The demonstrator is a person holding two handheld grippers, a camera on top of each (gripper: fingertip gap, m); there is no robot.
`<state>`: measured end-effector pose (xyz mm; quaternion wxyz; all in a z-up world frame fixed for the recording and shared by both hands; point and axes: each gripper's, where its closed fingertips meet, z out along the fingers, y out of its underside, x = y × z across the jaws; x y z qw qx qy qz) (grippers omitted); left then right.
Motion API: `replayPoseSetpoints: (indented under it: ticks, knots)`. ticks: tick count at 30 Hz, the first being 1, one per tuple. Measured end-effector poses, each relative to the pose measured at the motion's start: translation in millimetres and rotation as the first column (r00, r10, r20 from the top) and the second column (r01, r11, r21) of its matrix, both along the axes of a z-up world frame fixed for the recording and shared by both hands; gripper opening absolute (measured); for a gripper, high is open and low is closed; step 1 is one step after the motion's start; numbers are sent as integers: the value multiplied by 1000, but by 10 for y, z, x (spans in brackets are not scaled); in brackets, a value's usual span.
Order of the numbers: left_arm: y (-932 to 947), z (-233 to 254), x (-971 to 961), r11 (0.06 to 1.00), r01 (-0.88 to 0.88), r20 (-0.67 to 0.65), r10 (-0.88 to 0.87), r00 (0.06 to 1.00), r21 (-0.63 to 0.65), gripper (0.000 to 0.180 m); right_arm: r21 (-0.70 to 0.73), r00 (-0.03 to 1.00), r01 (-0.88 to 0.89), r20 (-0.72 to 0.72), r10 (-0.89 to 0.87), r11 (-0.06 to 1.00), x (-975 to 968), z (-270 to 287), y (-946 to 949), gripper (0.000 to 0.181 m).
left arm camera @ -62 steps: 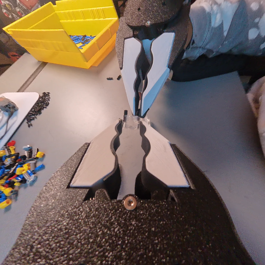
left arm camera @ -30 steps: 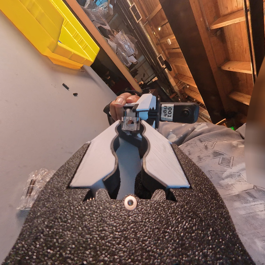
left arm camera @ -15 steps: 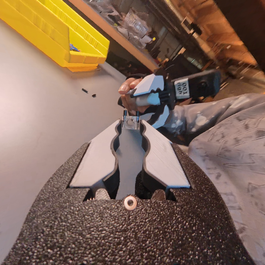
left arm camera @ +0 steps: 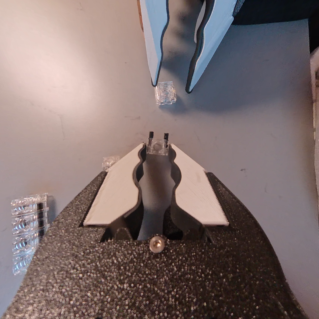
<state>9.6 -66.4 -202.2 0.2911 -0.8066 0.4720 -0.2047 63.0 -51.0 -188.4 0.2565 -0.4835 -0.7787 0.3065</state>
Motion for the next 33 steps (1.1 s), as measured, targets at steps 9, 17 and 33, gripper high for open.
replayPoseSetpoints:
  ticks: [9,17,33]
  knots:
    - [-42,-4,-11,1000,26,-7,-26,1000,2,29,-22,1000,24,-4,-24,999,-5,-15,55,30]
    - [-59,8,34,999,45,13,-46,999,11,22,-57,1000,13,5,-13,998,-12,-51,24,21]
    - [-67,11,240,1000,0,49,1,999,-26,22,-53,998,61,13,-61,997,-143,-51,-54,21]
